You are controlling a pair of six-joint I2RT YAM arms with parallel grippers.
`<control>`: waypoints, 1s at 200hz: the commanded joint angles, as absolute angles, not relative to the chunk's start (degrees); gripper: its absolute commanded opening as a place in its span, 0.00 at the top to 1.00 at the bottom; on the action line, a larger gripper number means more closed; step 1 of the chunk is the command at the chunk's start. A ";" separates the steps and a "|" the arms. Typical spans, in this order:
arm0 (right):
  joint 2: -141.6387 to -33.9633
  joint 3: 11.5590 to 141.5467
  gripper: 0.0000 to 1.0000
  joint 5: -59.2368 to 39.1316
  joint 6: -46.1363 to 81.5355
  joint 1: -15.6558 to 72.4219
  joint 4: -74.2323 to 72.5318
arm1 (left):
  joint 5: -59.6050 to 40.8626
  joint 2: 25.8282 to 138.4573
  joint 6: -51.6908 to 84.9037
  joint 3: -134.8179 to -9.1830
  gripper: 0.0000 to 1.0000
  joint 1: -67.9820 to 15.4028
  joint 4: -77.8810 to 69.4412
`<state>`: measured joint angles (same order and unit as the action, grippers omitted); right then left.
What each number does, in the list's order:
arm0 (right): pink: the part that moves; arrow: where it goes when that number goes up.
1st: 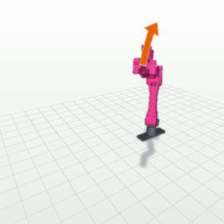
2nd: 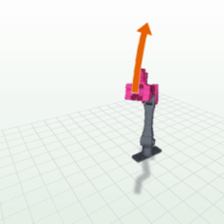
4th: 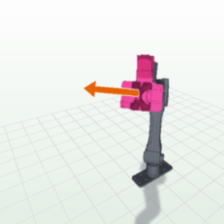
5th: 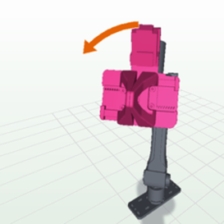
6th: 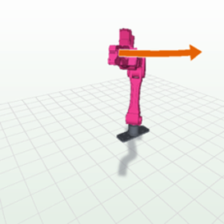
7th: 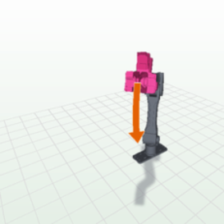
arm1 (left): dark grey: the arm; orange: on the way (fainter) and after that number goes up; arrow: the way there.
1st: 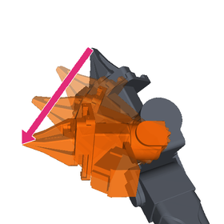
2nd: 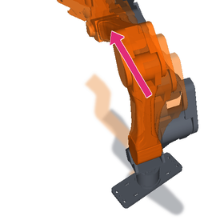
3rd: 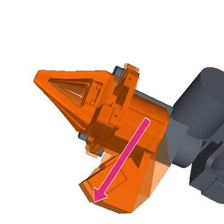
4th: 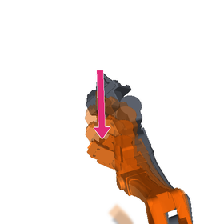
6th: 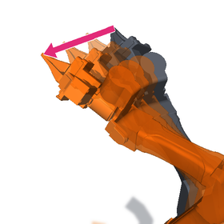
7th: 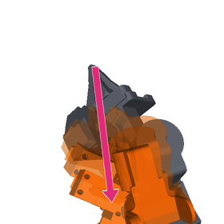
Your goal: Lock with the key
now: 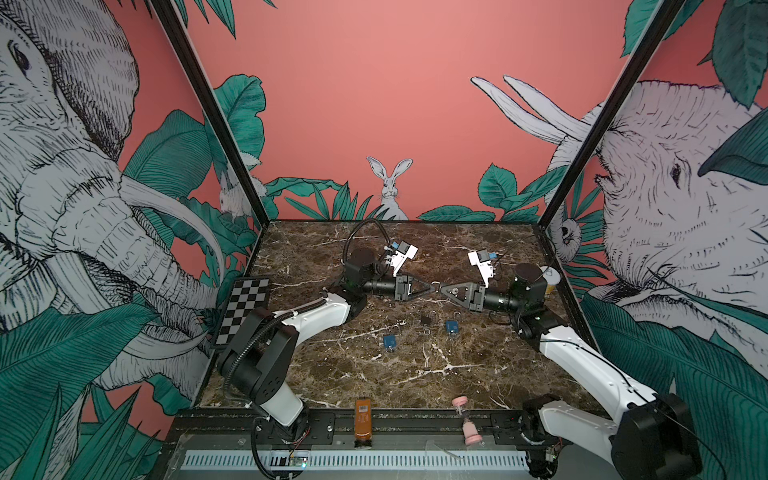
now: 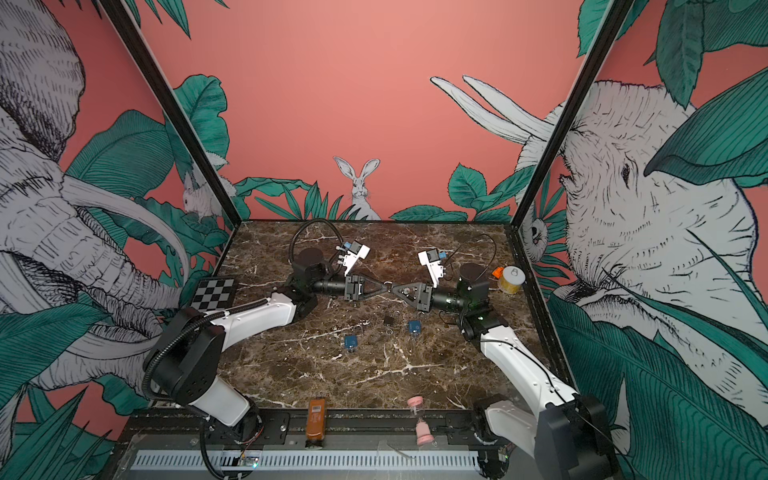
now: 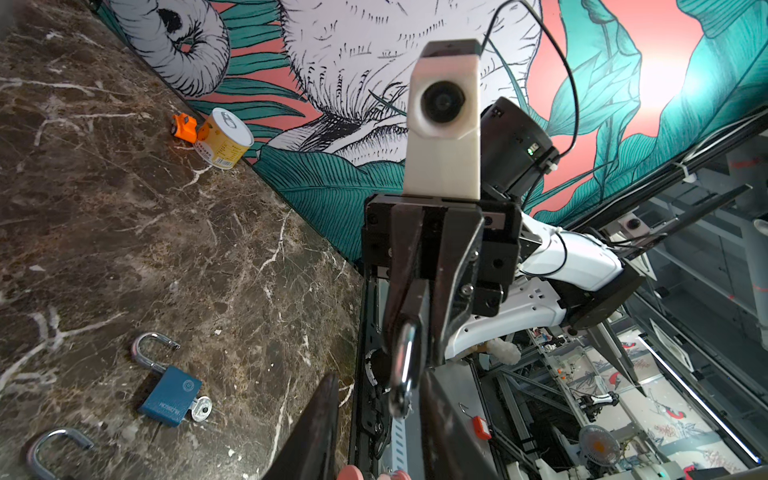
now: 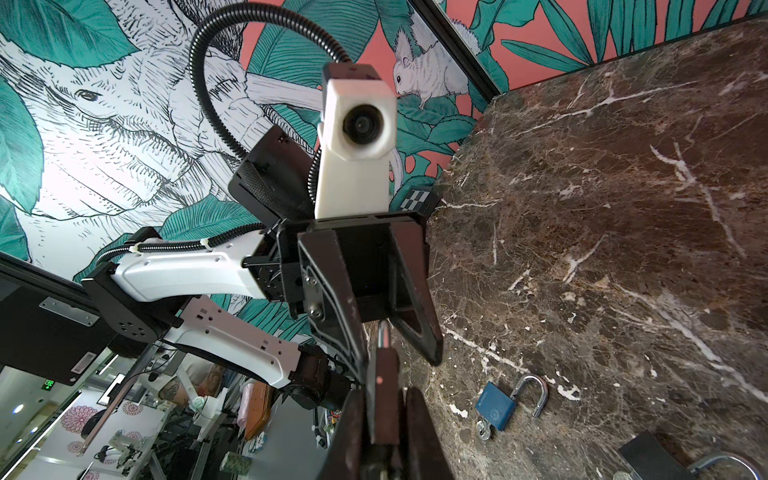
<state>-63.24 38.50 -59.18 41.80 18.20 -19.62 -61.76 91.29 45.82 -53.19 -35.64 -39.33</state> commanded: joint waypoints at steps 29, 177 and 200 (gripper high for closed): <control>-62.39 38.58 1.00 -60.19 41.30 17.93 -22.15 | -62.69 92.02 46.69 -55.15 0.77 -36.52 -42.06; -60.83 38.85 0.80 -57.50 39.13 17.50 -18.33 | -59.61 97.46 60.50 -53.37 1.00 -35.77 -59.00; -60.69 38.77 0.78 -56.97 39.05 17.06 -18.02 | -59.35 97.48 60.65 -53.02 1.00 -35.77 -59.35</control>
